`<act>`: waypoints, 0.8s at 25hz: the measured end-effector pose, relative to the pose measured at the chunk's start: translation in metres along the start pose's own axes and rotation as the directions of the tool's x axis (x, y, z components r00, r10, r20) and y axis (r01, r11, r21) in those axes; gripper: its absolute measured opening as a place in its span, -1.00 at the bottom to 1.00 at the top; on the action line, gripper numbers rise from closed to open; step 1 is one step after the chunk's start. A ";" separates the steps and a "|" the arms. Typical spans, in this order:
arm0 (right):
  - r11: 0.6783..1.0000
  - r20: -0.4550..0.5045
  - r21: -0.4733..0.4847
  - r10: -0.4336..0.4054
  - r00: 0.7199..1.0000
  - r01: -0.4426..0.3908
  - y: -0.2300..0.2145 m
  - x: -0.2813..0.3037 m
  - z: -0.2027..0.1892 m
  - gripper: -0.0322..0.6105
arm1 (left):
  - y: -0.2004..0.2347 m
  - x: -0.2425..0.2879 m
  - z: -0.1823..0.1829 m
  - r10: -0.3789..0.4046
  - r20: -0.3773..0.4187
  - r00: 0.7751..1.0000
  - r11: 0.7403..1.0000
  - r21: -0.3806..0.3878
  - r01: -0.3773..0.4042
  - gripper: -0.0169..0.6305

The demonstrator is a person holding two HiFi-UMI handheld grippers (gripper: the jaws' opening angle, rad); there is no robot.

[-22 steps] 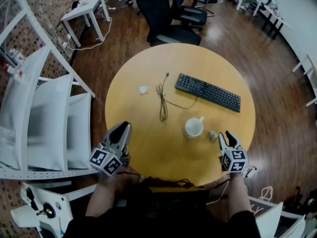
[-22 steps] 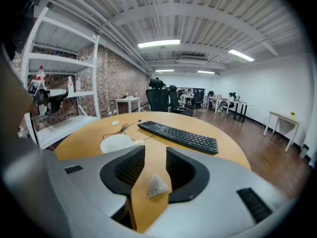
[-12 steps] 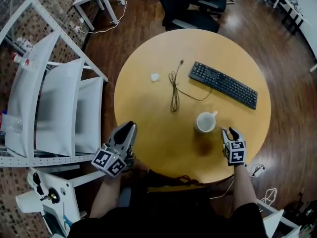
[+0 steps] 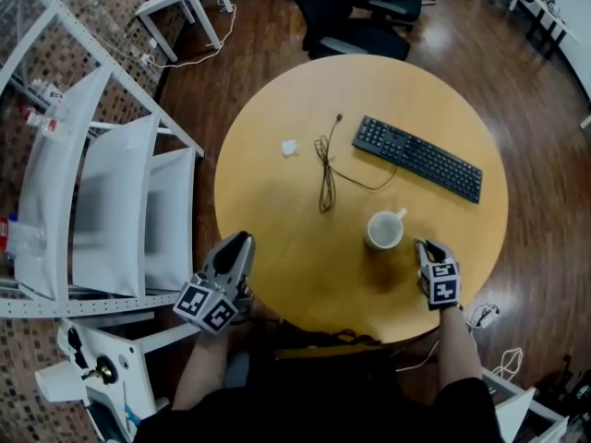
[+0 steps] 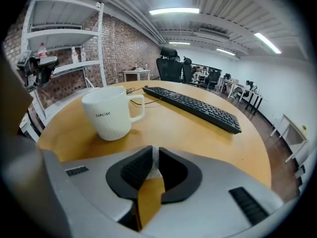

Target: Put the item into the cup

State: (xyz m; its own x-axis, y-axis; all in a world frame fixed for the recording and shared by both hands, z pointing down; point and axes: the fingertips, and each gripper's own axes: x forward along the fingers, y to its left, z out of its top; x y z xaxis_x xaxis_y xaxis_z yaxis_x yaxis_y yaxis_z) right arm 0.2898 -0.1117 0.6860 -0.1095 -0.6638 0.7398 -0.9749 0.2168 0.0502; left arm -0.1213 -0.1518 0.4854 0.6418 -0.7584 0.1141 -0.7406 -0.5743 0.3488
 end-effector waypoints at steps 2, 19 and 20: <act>1.000 0.025 -0.006 -0.005 1.000 0.005 0.000 -0.007 0.008 -0.79 | -0.002 0.004 0.001 -0.015 0.003 1.000 1.000 0.001 0.015 -0.77; 0.992 0.397 -0.124 0.064 0.916 -0.015 0.055 -0.090 0.173 -0.79 | 0.003 -0.008 0.021 -0.073 0.093 0.993 0.997 0.022 0.071 -0.77; 0.990 0.396 -0.136 0.073 0.915 -0.021 0.060 -0.087 0.174 -0.79 | 0.006 -0.012 0.022 -0.066 0.099 0.993 0.998 0.023 0.064 -0.77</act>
State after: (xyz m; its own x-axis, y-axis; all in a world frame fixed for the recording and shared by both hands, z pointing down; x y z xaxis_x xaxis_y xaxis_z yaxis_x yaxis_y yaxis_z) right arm 0.2073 -0.1652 0.5077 -0.2484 -0.8750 0.4155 -0.9370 0.3258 0.1258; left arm -0.1377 -0.1530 0.4655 0.6666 -0.7454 -0.0023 -0.7020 -0.6288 0.3343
